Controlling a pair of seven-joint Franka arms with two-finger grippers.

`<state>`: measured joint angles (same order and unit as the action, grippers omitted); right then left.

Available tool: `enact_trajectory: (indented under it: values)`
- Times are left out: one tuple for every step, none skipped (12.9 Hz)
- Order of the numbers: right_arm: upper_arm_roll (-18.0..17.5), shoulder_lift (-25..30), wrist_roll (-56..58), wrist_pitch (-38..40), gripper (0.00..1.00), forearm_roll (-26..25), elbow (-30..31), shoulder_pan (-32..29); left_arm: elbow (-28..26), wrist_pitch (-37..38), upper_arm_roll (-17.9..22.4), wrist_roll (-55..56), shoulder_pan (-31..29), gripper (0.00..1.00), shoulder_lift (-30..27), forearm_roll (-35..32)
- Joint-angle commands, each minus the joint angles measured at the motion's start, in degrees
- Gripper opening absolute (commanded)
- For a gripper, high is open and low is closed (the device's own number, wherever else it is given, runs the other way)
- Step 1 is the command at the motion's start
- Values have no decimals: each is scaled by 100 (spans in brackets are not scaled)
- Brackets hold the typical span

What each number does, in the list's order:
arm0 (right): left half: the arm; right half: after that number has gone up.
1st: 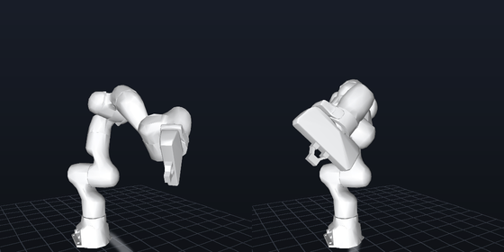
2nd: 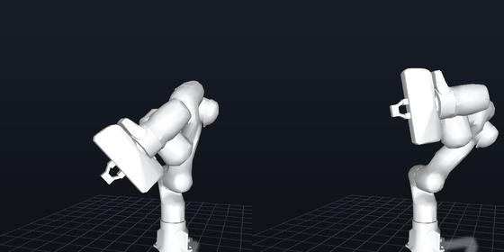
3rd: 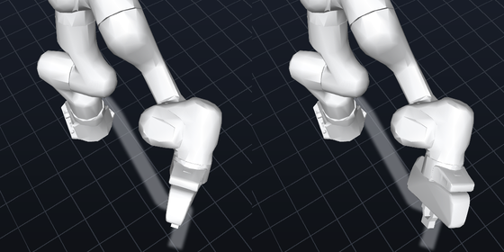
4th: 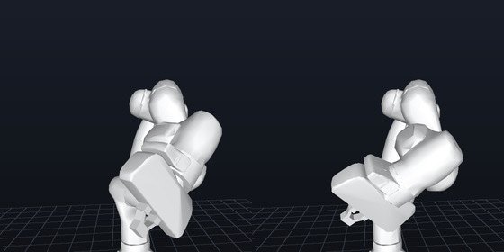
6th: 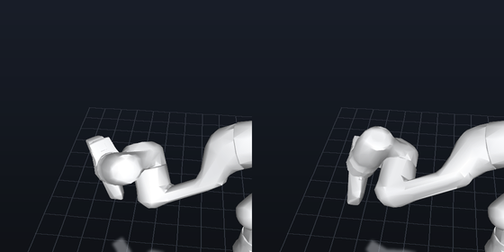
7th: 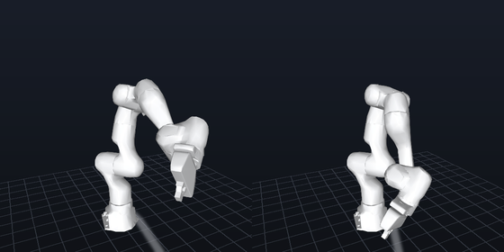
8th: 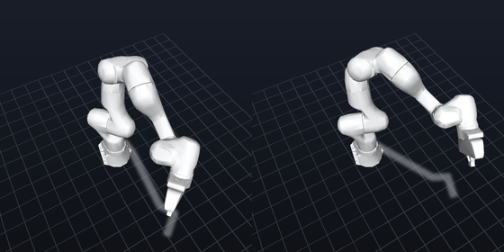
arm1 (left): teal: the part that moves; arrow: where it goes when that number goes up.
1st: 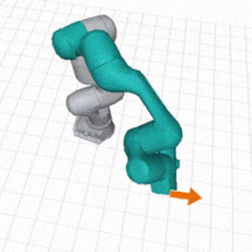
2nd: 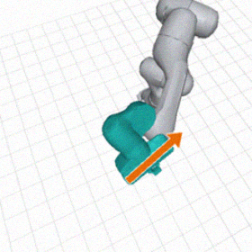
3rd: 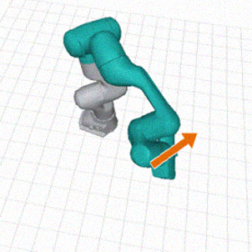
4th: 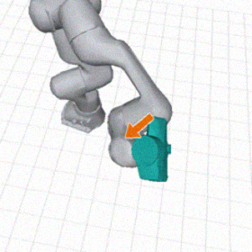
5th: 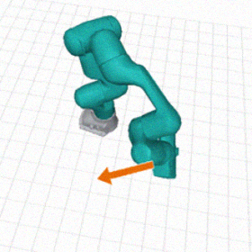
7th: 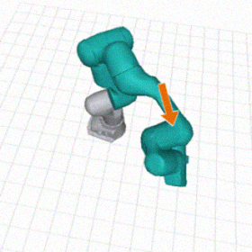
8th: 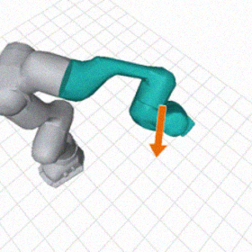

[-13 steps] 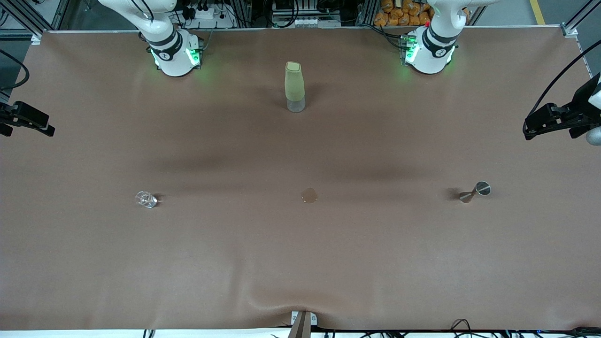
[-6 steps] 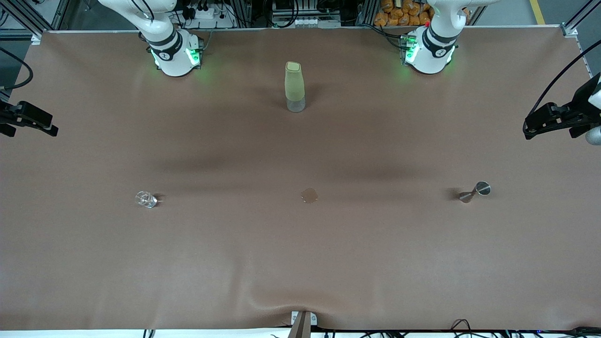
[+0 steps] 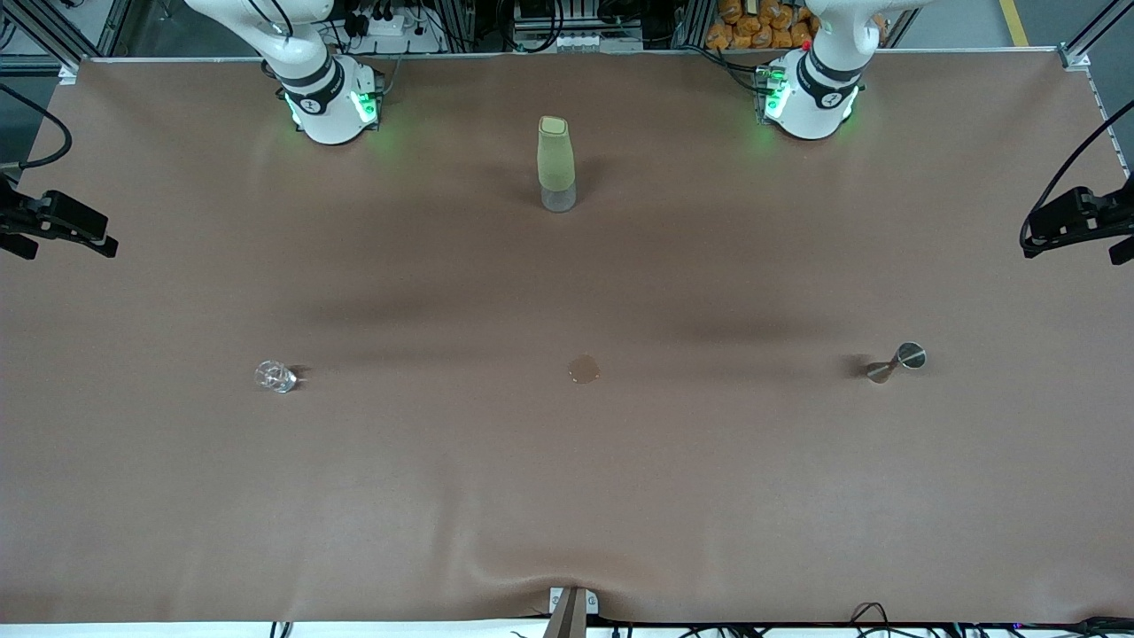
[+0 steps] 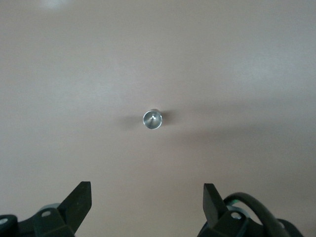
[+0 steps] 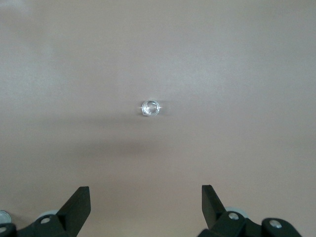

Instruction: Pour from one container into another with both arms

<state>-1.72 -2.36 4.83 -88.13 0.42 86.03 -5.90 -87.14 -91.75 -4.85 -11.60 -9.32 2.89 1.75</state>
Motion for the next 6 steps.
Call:
enact_trajectory:
  values:
    - [-4, -90, -35, 112, 100, -24, -174, 1, 48, -18, -8, -883, -455, 100, 168, 605]
    - [-4, -81, -35, 112, 100, -24, -174, -16, 48, -27, -8, -1261, -639, 100, 290, 764]
    - [-4, -90, -17, 112, 100, -24, -174, -16, 40, -27, -8, -1526, -771, 100, 370, 957]
    - [-4, -81, -17, 112, 100, -24, -174, -25, 22, -27, -8, -1712, -912, 100, 492, 1107]
    - [-4, -81, -26, 112, 100, -24, -174, -17, 5, -27, -16, -1931, -1079, 100, 606, 1247]
    - [-4, -81, -9, 112, 100, -24, -174, -8, 4, -27, -8, -2203, -1185, 100, 747, 1432]
